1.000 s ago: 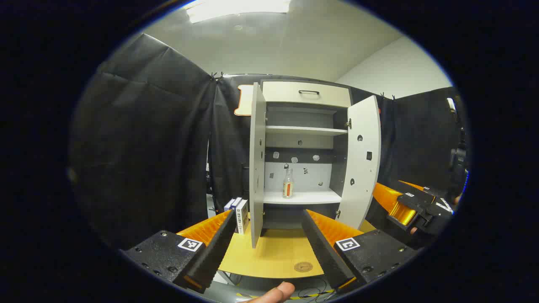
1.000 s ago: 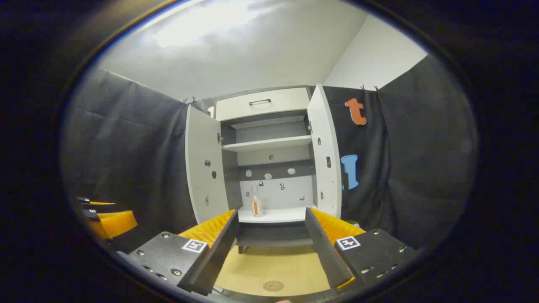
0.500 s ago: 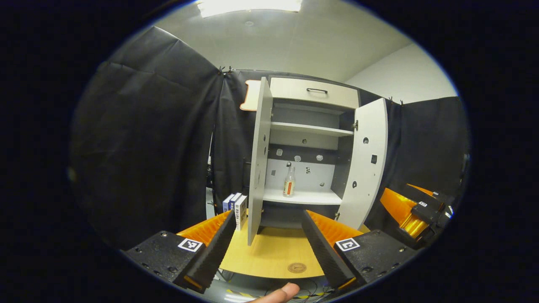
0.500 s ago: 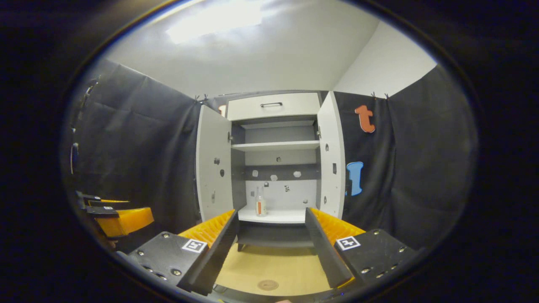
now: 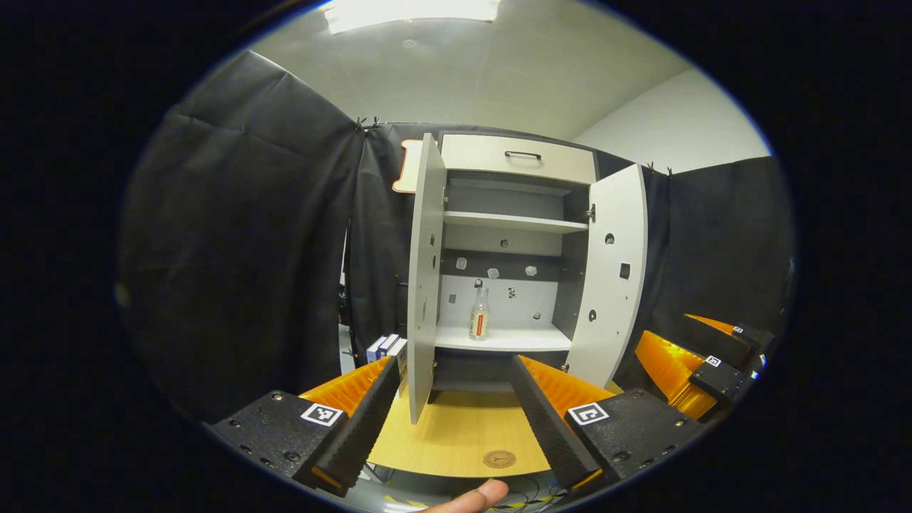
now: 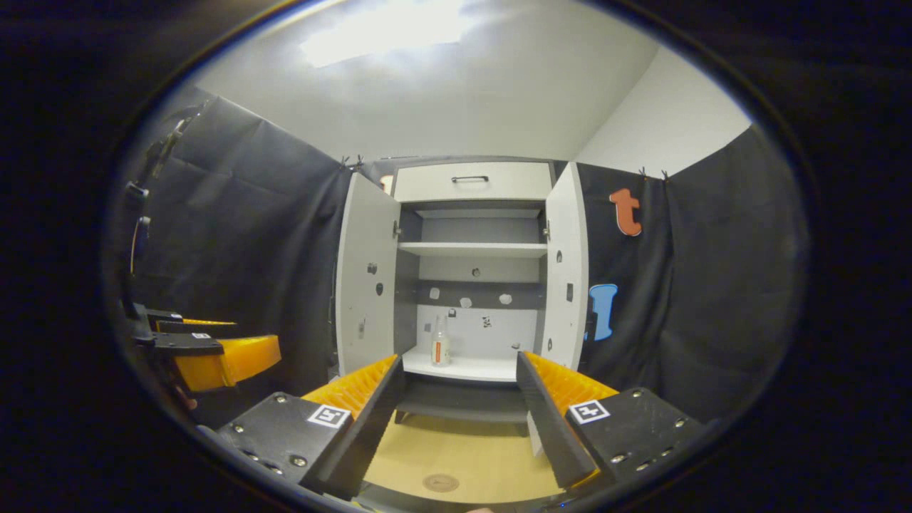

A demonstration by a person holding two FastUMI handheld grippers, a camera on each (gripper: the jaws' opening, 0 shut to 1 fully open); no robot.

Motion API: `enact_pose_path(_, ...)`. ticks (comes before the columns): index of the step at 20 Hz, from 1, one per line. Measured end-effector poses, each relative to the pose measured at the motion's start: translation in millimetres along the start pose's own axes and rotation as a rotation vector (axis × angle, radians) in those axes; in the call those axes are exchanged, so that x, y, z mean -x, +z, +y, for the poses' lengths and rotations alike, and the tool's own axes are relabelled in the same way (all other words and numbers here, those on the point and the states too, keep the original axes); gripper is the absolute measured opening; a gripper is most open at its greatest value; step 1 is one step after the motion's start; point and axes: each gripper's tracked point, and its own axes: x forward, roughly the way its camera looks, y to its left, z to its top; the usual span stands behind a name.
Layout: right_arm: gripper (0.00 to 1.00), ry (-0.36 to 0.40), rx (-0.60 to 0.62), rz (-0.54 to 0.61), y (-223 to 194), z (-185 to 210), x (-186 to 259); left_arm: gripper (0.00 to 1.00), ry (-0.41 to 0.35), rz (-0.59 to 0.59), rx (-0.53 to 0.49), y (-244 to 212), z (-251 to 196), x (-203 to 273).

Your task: Grasp the bottle in the cabinet with the left hand and place it on the coaster, then close the right door with the right hand and the left door with the left hand.

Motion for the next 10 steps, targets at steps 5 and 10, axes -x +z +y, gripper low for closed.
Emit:
enact_pose_path(5,0.96,-0.004,0.014,-0.033,2,-7,1,0.99,0.013,-0.002,0.0,-3,8,-17)
enact_pose_path(10,0.96,-0.075,0.035,-0.006,-32,-31,-8,0.99,0.01,0.023,0.02,-36,13,-58)
